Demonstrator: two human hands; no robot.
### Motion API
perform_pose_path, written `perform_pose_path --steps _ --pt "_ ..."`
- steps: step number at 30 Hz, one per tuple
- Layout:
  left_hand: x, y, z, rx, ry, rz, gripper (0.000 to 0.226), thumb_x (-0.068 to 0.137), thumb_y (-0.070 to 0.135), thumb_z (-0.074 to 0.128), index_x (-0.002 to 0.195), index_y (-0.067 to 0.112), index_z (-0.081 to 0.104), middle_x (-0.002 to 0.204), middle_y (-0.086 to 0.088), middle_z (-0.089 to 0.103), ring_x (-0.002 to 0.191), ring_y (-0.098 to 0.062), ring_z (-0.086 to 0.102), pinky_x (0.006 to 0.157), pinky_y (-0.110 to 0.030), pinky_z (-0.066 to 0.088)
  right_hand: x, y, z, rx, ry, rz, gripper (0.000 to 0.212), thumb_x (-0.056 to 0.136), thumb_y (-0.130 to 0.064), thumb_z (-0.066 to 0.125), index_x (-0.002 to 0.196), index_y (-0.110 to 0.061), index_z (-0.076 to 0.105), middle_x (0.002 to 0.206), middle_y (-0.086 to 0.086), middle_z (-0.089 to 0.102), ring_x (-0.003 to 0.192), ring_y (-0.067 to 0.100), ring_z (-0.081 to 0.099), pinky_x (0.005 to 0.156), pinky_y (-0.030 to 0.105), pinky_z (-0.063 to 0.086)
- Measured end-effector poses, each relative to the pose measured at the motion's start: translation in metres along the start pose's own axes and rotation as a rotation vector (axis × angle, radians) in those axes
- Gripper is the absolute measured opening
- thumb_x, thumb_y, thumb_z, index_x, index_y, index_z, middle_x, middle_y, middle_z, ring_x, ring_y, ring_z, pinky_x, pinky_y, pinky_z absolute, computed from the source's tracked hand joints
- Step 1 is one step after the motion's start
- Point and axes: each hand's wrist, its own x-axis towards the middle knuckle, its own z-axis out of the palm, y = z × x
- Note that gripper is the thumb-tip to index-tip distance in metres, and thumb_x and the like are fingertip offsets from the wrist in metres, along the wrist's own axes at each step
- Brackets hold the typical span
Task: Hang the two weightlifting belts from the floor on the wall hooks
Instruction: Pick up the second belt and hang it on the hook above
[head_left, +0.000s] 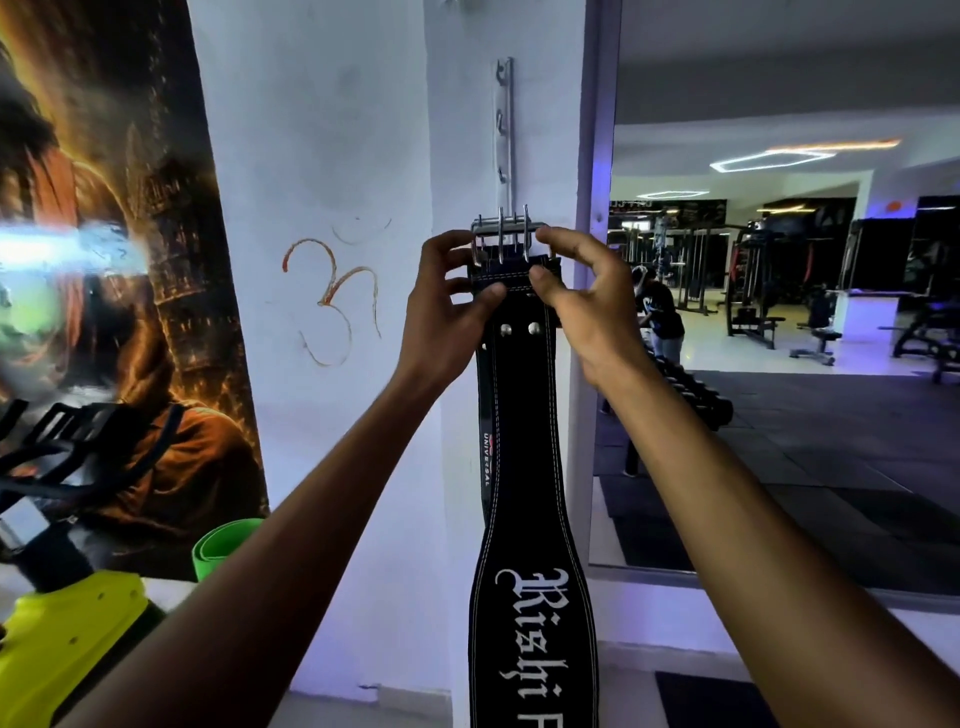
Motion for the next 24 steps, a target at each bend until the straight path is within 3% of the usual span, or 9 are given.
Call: perform_pose_path --steps 2,5,9,11,13,16,18,22,24 --pt "0.011 -0.021 0.001 -0.033 -0.013 -0.015 0.053 0.089 0.003 0.067 0.136 0.012 0.046 0.114 0.007 0.062 0.094 -0.008 0.065 0.077 -0.013 0.053 0.01 0.016 0.006 -0.004 0.005 0.006 0.029 0.087 -0.002 0.066 0.114 -0.013 0.069 0.108 -0.009 0.067 0.089 -0.029 0.053 0.078 -0.003 0.041" --pt "0.033 -0.055 0.003 -0.097 -0.033 -0.026 0.057 0.089 0.001 0.068 0.141 0.012 0.047 0.12 -0.003 0.064 0.093 -0.01 0.065 0.073 -0.013 0.054 0.026 0.042 0.018 -0.005 0.01 -0.012 0.026 0.088 0.003 0.063 0.112 -0.006 0.069 0.106 -0.002 0.067 0.078 -0.029 0.056 0.064 -0.004 0.042" --pt "0.072 -0.105 0.003 -0.127 -0.069 0.012 0.06 0.09 0.001 0.067 0.144 0.018 0.048 0.116 0.004 0.064 0.092 -0.008 0.063 0.07 -0.012 0.053 0.061 0.078 0.044 -0.036 0.034 -0.002 0.026 0.088 0.004 0.063 0.111 -0.007 0.07 0.107 -0.002 0.069 0.077 -0.021 0.061 0.065 0.001 0.047" --pt "0.097 -0.13 0.004 -0.108 -0.091 0.042 0.056 0.09 0.002 0.068 0.142 0.016 0.051 0.121 -0.002 0.063 0.096 -0.01 0.062 0.069 -0.01 0.053 0.082 0.095 0.056 -0.052 0.055 0.001 0.027 0.088 0.005 0.062 0.112 -0.006 0.07 0.111 0.001 0.069 0.076 -0.022 0.06 0.064 -0.001 0.045" --pt "0.119 -0.154 0.006 -0.07 -0.109 0.087 0.049 0.089 0.004 0.068 0.136 0.012 0.058 0.121 -0.004 0.062 0.1 -0.012 0.063 0.073 -0.009 0.052 0.099 0.11 0.067 -0.082 0.068 -0.008 0.029 0.089 0.003 0.061 0.115 -0.009 0.069 0.112 -0.002 0.067 0.082 -0.024 0.059 0.065 -0.002 0.044" --pt "0.143 -0.179 0.009 -0.055 -0.131 0.115 0.044 0.089 0.004 0.067 0.131 0.017 0.062 0.121 -0.003 0.061 0.104 -0.017 0.062 0.081 -0.011 0.051 0.123 0.134 0.079 -0.137 0.062 -0.002 0.03 0.09 -0.005 0.063 0.115 -0.021 0.069 0.125 -0.001 0.064 0.111 -0.006 0.057 0.077 0.003 0.049" --pt "0.156 -0.194 0.012 -0.046 -0.146 0.123 0.043 0.089 0.001 0.065 0.128 0.017 0.063 0.126 -0.006 0.061 0.108 -0.018 0.062 0.082 -0.009 0.05 0.137 0.147 0.084 -0.161 0.039 0.006 0.029 0.089 -0.007 0.064 0.112 -0.024 0.071 0.126 0.001 0.063 0.117 0.003 0.055 0.079 0.002 0.048" --pt "0.179 -0.215 0.02 -0.037 -0.144 0.13 0.041 0.087 -0.005 0.061 0.124 0.011 0.062 0.128 -0.012 0.06 0.114 -0.024 0.06 0.082 -0.004 0.046 0.158 0.165 0.095 -0.132 0.058 0.024 0.027 0.086 -0.007 0.066 0.11 -0.018 0.072 0.119 0.001 0.068 0.114 0.017 0.063 0.099 0.041 0.054" --pt "0.19 -0.22 0.024 -0.061 -0.126 0.126 0.04 0.086 -0.005 0.061 0.122 0.011 0.063 0.126 -0.011 0.063 0.112 -0.023 0.062 0.087 -0.009 0.048 0.169 0.17 0.1 -0.109 0.082 0.029 0.026 0.085 -0.006 0.066 0.108 -0.016 0.073 0.113 0.0 0.071 0.108 0.02 0.067 0.098 0.047 0.053"
